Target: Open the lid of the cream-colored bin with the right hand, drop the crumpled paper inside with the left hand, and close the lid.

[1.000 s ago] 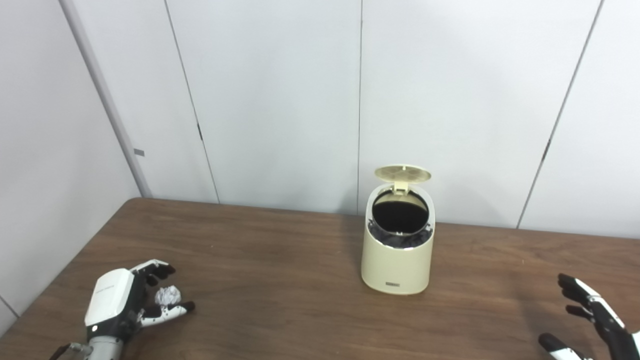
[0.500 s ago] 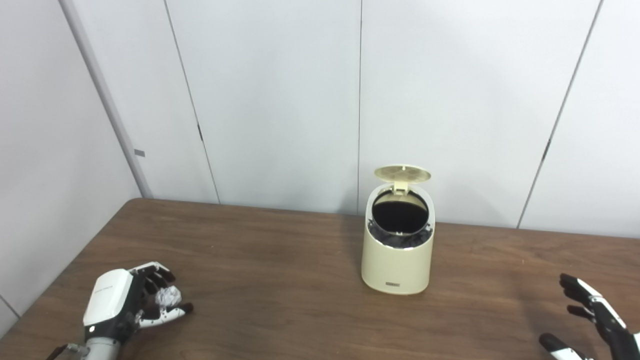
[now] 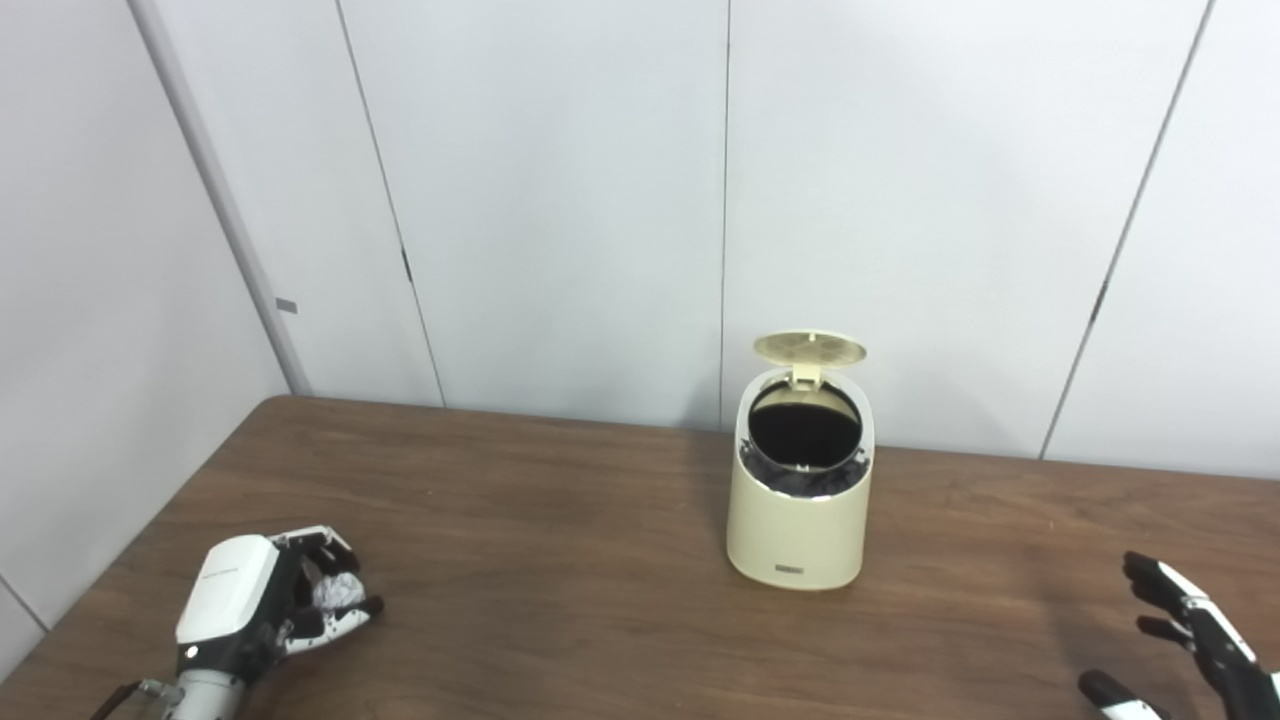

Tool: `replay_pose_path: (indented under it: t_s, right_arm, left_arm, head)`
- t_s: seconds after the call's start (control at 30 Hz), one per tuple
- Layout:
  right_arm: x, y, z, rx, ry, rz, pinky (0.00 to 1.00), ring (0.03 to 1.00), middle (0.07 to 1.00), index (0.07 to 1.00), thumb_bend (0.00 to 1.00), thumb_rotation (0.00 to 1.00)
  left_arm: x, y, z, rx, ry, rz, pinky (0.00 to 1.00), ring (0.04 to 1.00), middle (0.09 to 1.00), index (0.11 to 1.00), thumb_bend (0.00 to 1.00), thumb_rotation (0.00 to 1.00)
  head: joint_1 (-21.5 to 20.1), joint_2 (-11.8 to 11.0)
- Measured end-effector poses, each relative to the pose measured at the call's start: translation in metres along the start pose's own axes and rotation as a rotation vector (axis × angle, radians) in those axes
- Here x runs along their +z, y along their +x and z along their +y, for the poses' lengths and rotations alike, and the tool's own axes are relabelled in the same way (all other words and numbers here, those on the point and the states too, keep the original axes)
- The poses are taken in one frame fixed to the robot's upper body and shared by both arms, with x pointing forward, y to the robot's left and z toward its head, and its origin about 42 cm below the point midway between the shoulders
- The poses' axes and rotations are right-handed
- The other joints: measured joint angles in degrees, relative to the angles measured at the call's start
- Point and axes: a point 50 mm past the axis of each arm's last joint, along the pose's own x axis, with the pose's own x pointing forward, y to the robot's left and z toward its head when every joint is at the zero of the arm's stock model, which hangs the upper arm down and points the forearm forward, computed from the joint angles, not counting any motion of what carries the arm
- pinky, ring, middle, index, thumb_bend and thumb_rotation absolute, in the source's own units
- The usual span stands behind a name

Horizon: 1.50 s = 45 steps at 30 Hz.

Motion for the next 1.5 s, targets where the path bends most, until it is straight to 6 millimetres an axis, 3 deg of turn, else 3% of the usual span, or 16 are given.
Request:
replay_pose_path:
  t_s: [0.5,0.73,0.9,1.13,1.33,1.5]
  right_arm:
    - [0.003,0.0,0.001,0.0,-0.006,-0.005,0.73,0.827,0.84,0.827,0.78,0.72]
    - [0.005,0.001,0.008,0.003,-0.005,-0.012,0.73,0.832,0.846,0.835,0.73,0.7]
    - [0.007,0.002,0.014,0.005,-0.002,-0.016,0.74,0.835,0.849,0.842,0.69,0.68]
    - [0.009,0.002,0.019,0.005,0.003,-0.018,0.76,0.847,0.856,0.845,0.7,0.68]
    - [0.009,0.002,0.02,0.003,0.002,-0.018,0.77,0.855,0.866,0.853,0.7,0.67]
    - [0.008,0.002,0.021,-0.002,0.002,-0.017,0.78,0.858,0.869,0.855,0.69,0.66]
  left_arm:
    - [0.001,-0.001,0.0,0.018,0.006,-0.03,0.23,0.261,0.468,0.479,0.52,0.0]
    - [0.01,-0.003,0.006,0.027,0.002,-0.063,0.21,0.244,0.462,0.484,0.52,0.0]
    - [0.031,-0.016,0.006,0.017,-0.016,-0.11,0.2,0.233,0.453,0.49,0.52,0.0]
    - [0.071,-0.017,0.004,0.025,-0.069,-0.18,0.18,0.212,0.445,0.491,0.52,0.0]
    - [0.103,-0.013,-0.006,0.005,-0.102,-0.242,0.19,0.231,0.448,0.496,0.52,0.0]
    - [0.117,-0.001,-0.008,0.018,-0.116,-0.302,0.19,0.229,0.448,0.498,0.52,0.0]
  head:
    - [-1.3,-0.6]
    - [-2.7,-1.0]
    - [-3.3,-1.1]
    - [-3.6,-1.2]
    - [-4.0,-1.5]
    - [-4.1,-1.7]
